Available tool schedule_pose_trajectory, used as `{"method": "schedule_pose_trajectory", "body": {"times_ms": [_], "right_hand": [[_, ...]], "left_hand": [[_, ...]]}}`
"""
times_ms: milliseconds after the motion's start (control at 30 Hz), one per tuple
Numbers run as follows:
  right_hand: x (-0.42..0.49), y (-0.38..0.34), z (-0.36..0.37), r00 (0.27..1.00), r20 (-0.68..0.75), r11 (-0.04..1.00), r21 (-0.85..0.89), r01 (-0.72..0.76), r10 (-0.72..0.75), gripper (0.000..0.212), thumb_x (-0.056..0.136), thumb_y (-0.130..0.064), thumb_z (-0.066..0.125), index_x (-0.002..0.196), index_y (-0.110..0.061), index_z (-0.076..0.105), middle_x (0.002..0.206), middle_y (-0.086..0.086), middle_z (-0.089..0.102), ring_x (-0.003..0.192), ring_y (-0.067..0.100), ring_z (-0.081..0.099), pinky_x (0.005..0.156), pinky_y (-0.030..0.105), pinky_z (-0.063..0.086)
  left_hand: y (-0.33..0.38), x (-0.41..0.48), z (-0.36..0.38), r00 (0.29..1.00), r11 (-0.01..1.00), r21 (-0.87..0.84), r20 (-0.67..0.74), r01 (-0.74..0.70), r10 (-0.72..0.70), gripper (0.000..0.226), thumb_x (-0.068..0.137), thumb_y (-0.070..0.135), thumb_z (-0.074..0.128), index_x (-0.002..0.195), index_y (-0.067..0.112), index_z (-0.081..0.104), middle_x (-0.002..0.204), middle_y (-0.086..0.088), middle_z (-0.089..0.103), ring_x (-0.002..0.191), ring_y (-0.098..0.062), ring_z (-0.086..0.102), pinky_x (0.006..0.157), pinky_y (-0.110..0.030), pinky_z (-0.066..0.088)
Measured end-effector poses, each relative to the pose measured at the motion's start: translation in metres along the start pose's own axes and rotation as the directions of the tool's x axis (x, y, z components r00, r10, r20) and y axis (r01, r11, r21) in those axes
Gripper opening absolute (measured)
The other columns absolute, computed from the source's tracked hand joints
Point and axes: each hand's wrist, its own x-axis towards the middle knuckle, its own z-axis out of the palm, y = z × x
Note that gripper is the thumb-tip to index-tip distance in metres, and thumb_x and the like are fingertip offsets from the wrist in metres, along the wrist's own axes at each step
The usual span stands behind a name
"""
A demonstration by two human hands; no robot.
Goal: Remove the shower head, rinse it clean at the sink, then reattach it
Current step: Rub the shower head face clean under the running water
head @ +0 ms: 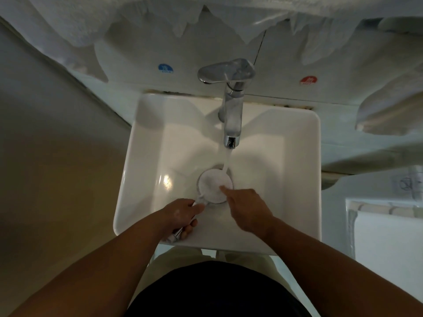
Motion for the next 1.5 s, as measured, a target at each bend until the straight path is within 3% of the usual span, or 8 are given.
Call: {"method": "schedule_pose_trajectory", "body": {"times_ms": [200,300,400,533,600,1233,1333,1500], "right_hand": [[-0.001,0.015,0.004,0.999,-0.045,1.000,-0.005,0.003,-0.003,0.046,0.107,-0.026,0.039,0.152,-0.034,0.042,0.135,0.012,0.066,0.111,0.028,0.066,0.095,0.039,0.054],[-0.014,0.002,0.006,0.996,0.059,0.997,0.041,0.070,-0.073,0.044,0.108,-0.029,0.039,0.152,-0.034,0.043,0.140,0.013,0.062,0.118,0.029,0.064,0.100,0.039,0.052],[-0.003,0.023,-0.001,0.998,-0.067,0.999,0.035,-0.010,0.013,0.044,0.107,-0.030,0.039,0.150,-0.037,0.045,0.133,0.012,0.067,0.106,0.027,0.068,0.092,0.040,0.056],[-0.017,0.009,0.009,0.998,0.051,0.998,0.038,0.042,-0.044,0.046,0.106,-0.031,0.038,0.151,-0.039,0.041,0.131,0.012,0.068,0.107,0.028,0.068,0.093,0.041,0.055],[-0.013,0.020,0.006,1.000,-0.020,0.999,0.030,-0.011,0.012,0.046,0.106,-0.029,0.038,0.151,-0.038,0.043,0.127,0.010,0.070,0.101,0.026,0.069,0.089,0.038,0.056],[-0.022,0.016,0.014,0.999,-0.045,0.998,0.059,0.018,-0.016,0.049,0.104,-0.031,0.036,0.152,-0.041,0.038,0.122,0.007,0.072,0.100,0.024,0.069,0.088,0.042,0.057],[-0.016,0.034,0.006,0.987,-0.121,0.991,0.087,-0.099,0.109,0.046,0.106,-0.027,0.037,0.150,-0.037,0.045,0.122,0.009,0.072,0.098,0.024,0.068,0.087,0.036,0.055],[-0.031,0.015,0.013,0.999,-0.040,0.996,0.088,0.000,0.003,0.045,0.105,-0.028,0.041,0.148,-0.038,0.047,0.126,0.009,0.071,0.105,0.026,0.069,0.092,0.039,0.055]], "left_hand": [[0.004,-0.003,0.002,1.000,1.000,0.031,-0.002,-0.001,0.001,0.030,0.104,0.033,0.051,0.111,0.005,0.059,0.070,-0.010,0.058,0.033,-0.015,0.045,0.035,-0.021,0.038],[0.002,-0.001,0.000,1.000,1.000,0.031,-0.002,-0.005,0.005,0.029,0.103,0.034,0.052,0.107,0.006,0.060,0.070,-0.010,0.059,0.035,-0.016,0.046,0.037,-0.022,0.038],[0.001,0.000,0.001,1.000,1.000,0.029,0.005,-0.006,0.006,0.029,0.103,0.035,0.052,0.105,0.007,0.061,0.070,-0.010,0.059,0.037,-0.016,0.046,0.038,-0.023,0.039],[0.001,-0.002,-0.001,1.000,1.000,0.003,0.006,0.008,-0.008,0.029,0.103,0.035,0.052,0.106,0.009,0.062,0.070,-0.009,0.058,0.039,-0.015,0.046,0.039,-0.024,0.039],[0.002,-0.004,0.000,1.000,1.000,-0.004,0.012,0.008,-0.008,0.028,0.103,0.035,0.052,0.106,0.009,0.062,0.069,-0.009,0.058,0.039,-0.015,0.046,0.039,-0.023,0.039],[0.015,-0.006,0.018,0.999,0.970,-0.243,-0.035,0.030,-0.040,0.027,0.102,0.031,0.053,0.104,0.006,0.062,0.064,-0.007,0.055,0.042,-0.015,0.043,0.040,-0.023,0.038],[0.017,-0.007,0.019,0.999,0.967,-0.254,-0.030,0.030,-0.039,0.027,0.103,0.030,0.053,0.109,0.004,0.061,0.064,-0.007,0.055,0.042,-0.014,0.043,0.040,-0.022,0.038],[0.020,-0.011,0.023,0.999,0.953,-0.300,-0.008,0.047,-0.052,0.024,0.103,0.028,0.052,0.104,0.007,0.061,0.065,-0.008,0.054,0.041,-0.014,0.042,0.040,-0.022,0.037]]}}
